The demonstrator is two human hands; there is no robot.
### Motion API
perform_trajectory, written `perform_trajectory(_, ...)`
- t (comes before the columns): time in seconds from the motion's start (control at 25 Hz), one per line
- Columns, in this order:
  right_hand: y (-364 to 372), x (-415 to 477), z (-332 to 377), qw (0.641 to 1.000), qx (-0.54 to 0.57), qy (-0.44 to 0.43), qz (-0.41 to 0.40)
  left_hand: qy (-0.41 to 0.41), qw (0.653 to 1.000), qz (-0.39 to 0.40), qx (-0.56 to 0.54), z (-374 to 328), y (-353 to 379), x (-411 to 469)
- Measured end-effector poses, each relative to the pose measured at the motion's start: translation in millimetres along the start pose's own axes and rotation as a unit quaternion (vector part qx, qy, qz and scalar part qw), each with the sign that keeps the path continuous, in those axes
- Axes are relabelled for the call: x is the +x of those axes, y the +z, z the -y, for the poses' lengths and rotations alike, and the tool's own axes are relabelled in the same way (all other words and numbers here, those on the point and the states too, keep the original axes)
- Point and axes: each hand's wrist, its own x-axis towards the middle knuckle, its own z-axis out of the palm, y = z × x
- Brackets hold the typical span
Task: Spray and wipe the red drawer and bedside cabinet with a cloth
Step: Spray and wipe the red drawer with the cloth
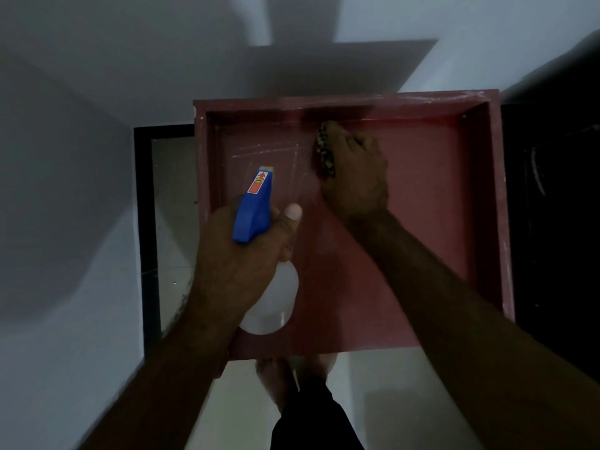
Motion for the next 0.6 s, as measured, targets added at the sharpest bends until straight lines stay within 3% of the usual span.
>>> perform_trajectory(0.2,-4.1,0.7,-22.1,0.998,-0.008,0.068,-0.014,-0.006,1.000,-0.005,0.013,2.5,-5.8,3.3)
perform_trajectory(0.6,17.8,3.5,34.2,0.999,-0.025,-0.024,0.028,-0.008,1.000,-0.010,0.004,0.5,-10.1,4.1)
